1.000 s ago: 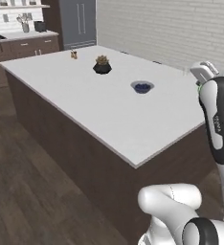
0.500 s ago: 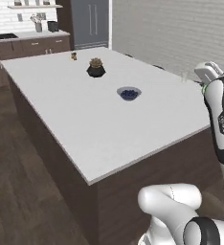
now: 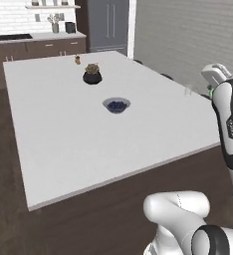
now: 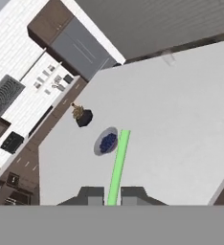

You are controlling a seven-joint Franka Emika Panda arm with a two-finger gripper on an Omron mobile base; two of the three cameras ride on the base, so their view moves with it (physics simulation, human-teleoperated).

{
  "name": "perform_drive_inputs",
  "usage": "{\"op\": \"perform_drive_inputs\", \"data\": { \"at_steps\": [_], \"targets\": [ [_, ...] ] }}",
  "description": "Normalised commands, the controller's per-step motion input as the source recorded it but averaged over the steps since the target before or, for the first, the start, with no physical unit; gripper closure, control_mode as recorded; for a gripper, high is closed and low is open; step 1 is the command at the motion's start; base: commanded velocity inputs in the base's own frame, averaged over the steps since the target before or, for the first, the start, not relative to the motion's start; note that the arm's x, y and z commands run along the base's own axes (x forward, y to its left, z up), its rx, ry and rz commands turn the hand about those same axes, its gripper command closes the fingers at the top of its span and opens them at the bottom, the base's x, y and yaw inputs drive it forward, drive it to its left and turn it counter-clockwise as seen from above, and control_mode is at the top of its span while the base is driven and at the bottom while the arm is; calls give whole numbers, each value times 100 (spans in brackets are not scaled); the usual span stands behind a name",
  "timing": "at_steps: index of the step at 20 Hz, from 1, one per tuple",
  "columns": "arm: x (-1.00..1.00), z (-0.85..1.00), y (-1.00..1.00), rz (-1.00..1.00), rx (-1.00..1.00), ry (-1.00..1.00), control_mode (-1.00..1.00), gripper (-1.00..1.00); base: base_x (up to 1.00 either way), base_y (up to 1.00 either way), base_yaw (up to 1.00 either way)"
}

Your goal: Take a straw from the drawer in front and place it inside the glass cup on the dining counter.

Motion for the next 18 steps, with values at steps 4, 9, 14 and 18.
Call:
{"op": "perform_drive_inputs", "data": {
  "at_steps": [4,9,14,18],
  "targets": [
    [0,0,0,0,0,0,100,100,0,-100,23],
    [0,0,0,0,0,0,100,100,0,-100,23],
    [0,0,0,0,0,0,100,100,0,-100,24],
    [0,0,0,0,0,0,100,100,0,-100,26]
  ]
}}
